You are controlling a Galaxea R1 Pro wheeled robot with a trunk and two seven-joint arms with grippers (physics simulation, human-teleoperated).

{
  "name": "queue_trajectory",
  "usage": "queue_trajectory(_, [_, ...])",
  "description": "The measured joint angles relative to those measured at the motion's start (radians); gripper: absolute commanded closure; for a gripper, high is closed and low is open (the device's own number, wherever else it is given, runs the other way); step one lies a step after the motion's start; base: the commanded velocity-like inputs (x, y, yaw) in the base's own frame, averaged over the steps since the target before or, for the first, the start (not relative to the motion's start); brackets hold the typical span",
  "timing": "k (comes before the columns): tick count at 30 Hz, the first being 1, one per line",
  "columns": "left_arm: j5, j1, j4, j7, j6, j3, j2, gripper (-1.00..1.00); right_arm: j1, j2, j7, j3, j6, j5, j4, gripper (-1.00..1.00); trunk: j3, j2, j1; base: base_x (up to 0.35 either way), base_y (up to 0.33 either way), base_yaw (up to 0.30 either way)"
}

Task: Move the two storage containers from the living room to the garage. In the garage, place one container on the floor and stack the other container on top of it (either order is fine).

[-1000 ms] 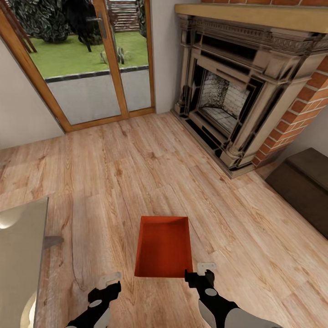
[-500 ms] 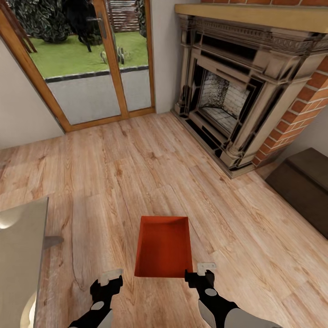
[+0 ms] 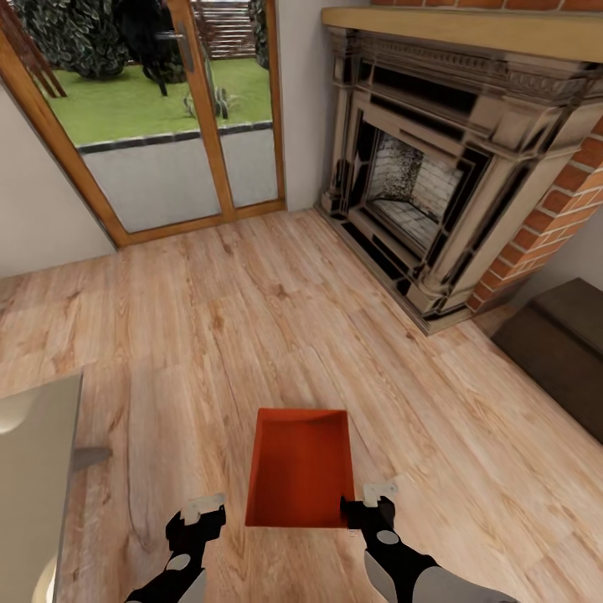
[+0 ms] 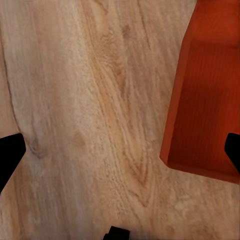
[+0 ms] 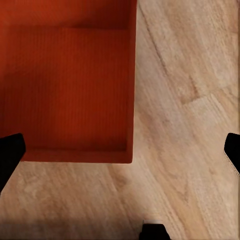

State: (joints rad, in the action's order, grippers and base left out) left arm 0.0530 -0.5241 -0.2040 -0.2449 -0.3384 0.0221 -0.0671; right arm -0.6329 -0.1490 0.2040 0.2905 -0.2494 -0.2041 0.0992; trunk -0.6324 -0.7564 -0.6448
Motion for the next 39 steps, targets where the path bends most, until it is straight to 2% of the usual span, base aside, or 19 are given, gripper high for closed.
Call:
queue_trajectory(4, [0.0,0.0,-0.001,0.0,0.001,-0.001,0.0,-1.0,0.0,0.0,0.002,0.0,0.0,0.0,0.0,-1.0,0.0,0.0,0.0,0.208,0.0,0.0])
queue_trajectory(14, [-0.001,0.0,0.0,0.0,0.001,-0.001,-0.001,-1.0,0.0,0.0,-0.007,0.001,0.001,0.001,0.0,-1.0,0.0,0.0,-0.001,0.017,0.0,-0.007])
queue_trajectory(28, [0.0,0.0,0.001,0.004,0.015,-0.004,0.0,-1.0,0.0,-0.002,0.0,0.0,0.002,-0.001,0.0,-1.0,0.0,0.0,-0.001,0.0,0.0,-0.141])
queue_trajectory(39, [0.0,0.0,0.001,0.014,0.076,-0.004,0.0,-1.0,0.0,-0.004,0.0,-0.001,0.002,-0.004,0.0,-1.0,0.008,0.0,-0.001,0.0,0.0,-0.003])
